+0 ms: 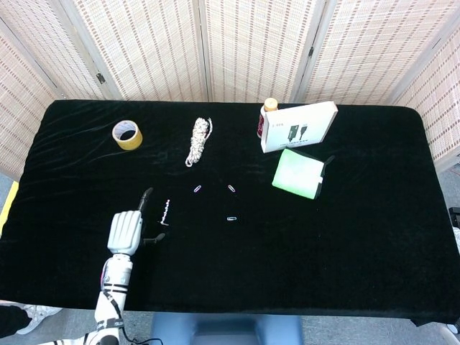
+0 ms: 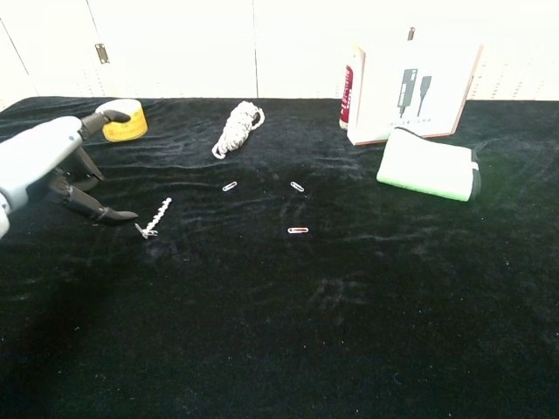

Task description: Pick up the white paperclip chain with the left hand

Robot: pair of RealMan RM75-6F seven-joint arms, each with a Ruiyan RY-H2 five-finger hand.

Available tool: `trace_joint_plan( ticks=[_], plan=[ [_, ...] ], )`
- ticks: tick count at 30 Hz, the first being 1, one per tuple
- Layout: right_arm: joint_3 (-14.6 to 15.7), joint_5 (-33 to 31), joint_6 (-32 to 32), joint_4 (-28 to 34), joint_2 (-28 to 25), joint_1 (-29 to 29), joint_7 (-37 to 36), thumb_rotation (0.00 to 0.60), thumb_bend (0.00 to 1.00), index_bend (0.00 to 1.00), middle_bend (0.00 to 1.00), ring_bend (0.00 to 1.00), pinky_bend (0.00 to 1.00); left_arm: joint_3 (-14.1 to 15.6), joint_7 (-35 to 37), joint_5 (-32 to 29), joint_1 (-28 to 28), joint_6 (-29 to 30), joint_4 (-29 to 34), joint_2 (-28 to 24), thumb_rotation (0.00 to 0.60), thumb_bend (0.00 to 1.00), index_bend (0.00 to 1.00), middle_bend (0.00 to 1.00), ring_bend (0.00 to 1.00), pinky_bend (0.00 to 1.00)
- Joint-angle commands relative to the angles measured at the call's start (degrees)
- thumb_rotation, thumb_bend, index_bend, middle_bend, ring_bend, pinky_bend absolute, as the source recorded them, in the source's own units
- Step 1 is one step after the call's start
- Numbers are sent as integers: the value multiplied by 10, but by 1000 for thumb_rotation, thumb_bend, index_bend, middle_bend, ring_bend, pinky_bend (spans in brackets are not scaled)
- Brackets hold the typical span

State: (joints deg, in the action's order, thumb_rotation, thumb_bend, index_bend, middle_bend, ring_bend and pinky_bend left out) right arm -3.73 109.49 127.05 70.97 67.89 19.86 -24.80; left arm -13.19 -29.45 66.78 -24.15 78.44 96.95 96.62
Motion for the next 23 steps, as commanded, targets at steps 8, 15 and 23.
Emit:
trace_joint_plan(
  ticks=[8,15,23],
  plan=[
    [23,-40,-148,90,-48,-51,59,600,93,0,0,0,0,181,-27,134,119,88,186,-247,600,160,10,109,120,158],
    [22,-79,-238,166,-56,-82,157,600,92,0,0,0,0,241,74,216,249,247,93,-289,600,159,21,0,0,0],
    [19,-101,-258,199,-49,-92,206,600,92,0,0,0,0,238,153,230,279,250,27,-290,600,159,31,0,0,0]
  ],
)
